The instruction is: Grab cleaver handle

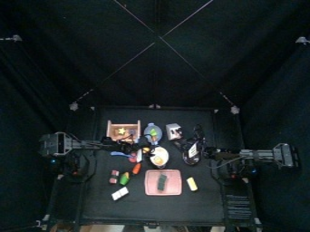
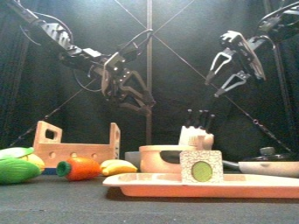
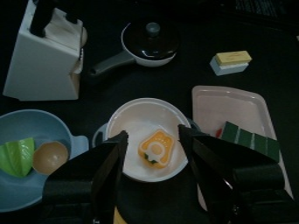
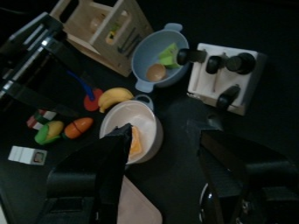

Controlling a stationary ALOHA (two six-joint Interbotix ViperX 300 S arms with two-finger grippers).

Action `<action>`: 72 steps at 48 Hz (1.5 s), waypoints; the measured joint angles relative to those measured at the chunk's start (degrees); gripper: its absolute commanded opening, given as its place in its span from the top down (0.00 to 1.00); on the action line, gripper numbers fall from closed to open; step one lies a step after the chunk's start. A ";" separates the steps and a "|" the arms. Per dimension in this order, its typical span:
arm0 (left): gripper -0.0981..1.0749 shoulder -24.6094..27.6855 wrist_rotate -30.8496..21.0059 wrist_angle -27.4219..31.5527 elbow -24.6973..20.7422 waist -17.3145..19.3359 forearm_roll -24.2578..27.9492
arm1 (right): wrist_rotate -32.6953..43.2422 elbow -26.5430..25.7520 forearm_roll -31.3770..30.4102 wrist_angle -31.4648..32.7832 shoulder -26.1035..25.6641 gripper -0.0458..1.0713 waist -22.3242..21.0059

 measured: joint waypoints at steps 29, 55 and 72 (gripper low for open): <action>0.18 -3.96 6.33 -13.97 3.16 2.81 -0.97 | -0.44 -11.95 1.58 10.46 8.17 0.17 -0.35; 0.18 -6.06 9.93 -33.40 10.63 11.51 -4.04 | -0.44 -17.40 5.54 12.30 18.98 0.17 -5.80; 0.18 -14.85 10.02 -33.49 18.19 11.51 -4.66 | -3.16 -26.54 8.44 21.71 25.84 0.17 -5.45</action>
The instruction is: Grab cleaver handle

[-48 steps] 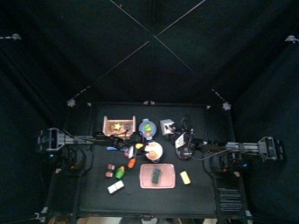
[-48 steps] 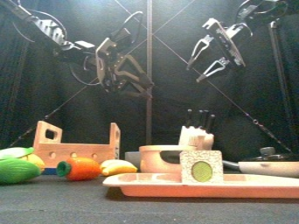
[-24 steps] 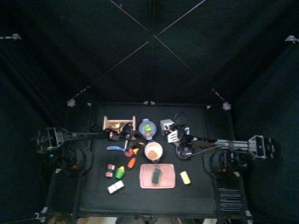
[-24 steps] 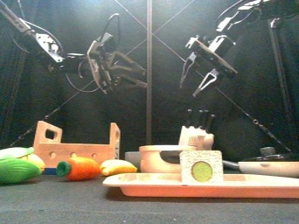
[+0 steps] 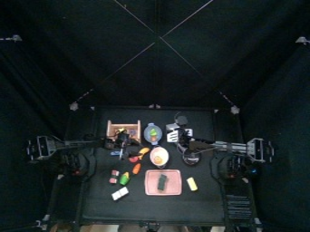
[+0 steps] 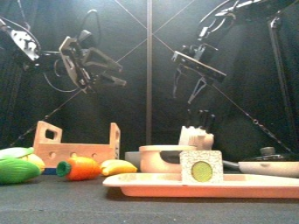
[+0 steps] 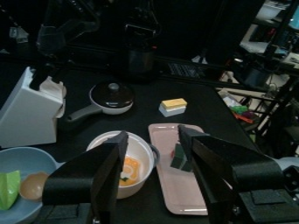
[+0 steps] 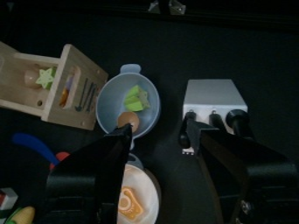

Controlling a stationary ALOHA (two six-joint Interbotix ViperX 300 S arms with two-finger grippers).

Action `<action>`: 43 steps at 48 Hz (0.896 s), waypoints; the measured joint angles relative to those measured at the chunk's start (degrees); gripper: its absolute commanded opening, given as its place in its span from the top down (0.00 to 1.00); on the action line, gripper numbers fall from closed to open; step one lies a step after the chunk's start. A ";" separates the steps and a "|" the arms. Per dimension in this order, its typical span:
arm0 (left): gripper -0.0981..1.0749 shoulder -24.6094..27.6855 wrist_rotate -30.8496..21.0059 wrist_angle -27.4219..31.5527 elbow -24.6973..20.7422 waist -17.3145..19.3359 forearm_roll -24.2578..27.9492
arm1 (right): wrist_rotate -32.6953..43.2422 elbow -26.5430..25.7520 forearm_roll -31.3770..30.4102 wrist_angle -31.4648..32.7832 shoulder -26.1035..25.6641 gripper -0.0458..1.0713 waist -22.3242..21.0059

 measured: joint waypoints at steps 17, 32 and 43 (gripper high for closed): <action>0.18 -3.43 2.02 0.53 1.67 0.00 -1.14 | -6.33 -6.59 5.36 12.48 6.24 0.18 2.02; 0.18 -3.08 2.20 1.93 1.67 0.00 -1.76 | -6.15 -4.13 4.92 12.13 6.24 0.18 1.85; 0.18 -3.08 2.29 4.04 1.76 0.00 -1.93 | -6.06 -3.25 4.48 8.79 6.86 0.18 0.97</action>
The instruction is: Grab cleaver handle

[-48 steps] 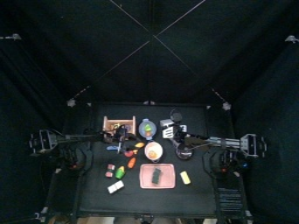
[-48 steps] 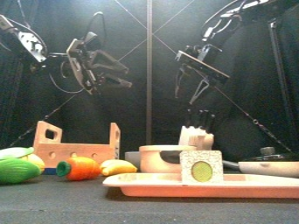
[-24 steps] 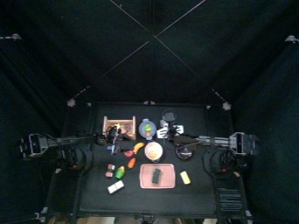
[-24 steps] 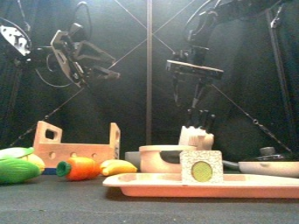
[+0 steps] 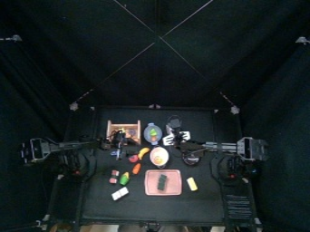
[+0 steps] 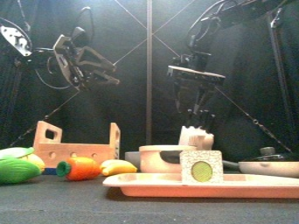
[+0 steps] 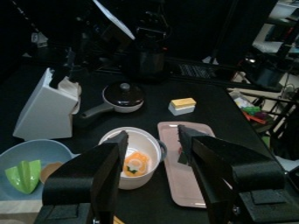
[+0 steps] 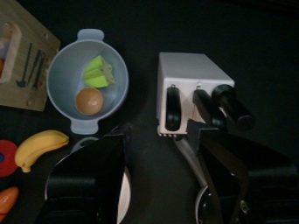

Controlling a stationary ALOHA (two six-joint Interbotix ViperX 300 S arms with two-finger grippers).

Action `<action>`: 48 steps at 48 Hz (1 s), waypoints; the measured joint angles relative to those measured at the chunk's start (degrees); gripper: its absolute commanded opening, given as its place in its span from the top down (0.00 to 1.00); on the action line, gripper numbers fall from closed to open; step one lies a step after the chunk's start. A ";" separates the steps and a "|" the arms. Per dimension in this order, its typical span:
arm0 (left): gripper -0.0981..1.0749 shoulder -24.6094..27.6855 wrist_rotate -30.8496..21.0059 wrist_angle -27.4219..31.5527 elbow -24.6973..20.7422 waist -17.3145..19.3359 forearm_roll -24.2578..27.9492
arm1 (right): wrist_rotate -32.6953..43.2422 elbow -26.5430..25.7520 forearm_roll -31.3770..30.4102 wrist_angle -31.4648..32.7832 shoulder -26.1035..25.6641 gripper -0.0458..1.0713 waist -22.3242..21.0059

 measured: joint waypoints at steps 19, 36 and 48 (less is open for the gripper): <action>0.18 0.09 0.00 0.18 0.44 0.00 -0.09 | 0.00 0.53 -0.53 -0.79 0.62 0.18 -1.58; 0.18 0.09 0.09 0.18 0.53 0.00 -0.09 | -0.09 0.70 -1.49 -0.97 0.97 0.33 -2.11; 0.18 0.09 0.00 0.18 0.53 0.00 -0.09 | -0.09 0.79 -1.49 -0.97 1.14 0.43 -2.90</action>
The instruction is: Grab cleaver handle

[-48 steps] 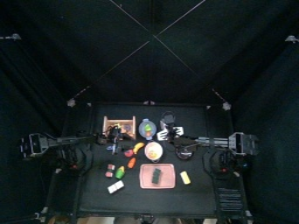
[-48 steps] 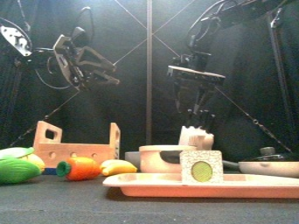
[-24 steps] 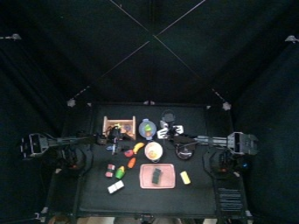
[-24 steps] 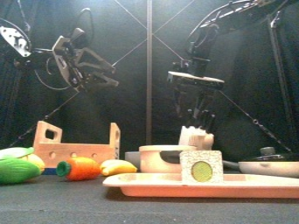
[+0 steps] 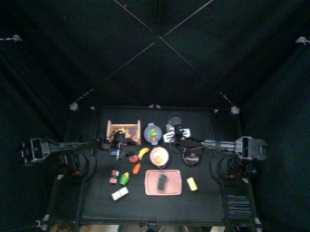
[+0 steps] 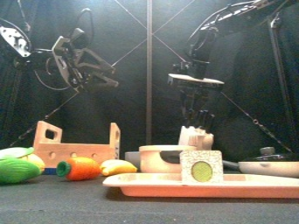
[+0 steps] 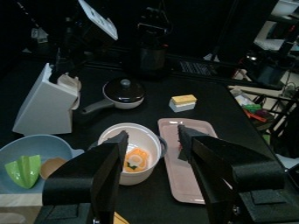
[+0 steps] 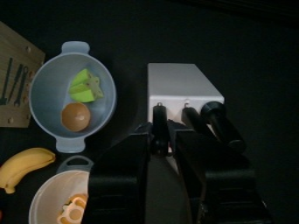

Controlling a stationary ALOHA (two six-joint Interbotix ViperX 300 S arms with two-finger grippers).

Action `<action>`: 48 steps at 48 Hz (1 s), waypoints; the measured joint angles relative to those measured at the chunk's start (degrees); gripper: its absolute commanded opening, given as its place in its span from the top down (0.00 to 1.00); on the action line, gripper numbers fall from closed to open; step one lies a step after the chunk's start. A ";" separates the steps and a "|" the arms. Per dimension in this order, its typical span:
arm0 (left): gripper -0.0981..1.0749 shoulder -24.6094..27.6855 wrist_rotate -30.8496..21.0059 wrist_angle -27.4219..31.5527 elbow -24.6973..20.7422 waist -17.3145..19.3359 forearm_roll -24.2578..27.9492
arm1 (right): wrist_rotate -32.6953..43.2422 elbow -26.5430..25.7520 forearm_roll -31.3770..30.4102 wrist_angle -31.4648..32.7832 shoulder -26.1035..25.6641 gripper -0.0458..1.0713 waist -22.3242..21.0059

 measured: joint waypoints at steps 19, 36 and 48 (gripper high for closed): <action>0.18 0.00 0.09 0.00 0.26 0.00 -0.18 | -0.35 -0.35 0.53 0.00 0.53 0.53 -0.09; 0.18 0.00 0.00 0.00 0.35 0.00 0.00 | -0.18 -0.62 0.88 0.09 0.53 0.54 -0.09; 0.18 0.09 0.09 0.00 0.35 0.09 -0.18 | -0.18 -0.62 0.97 0.09 0.53 0.54 -0.09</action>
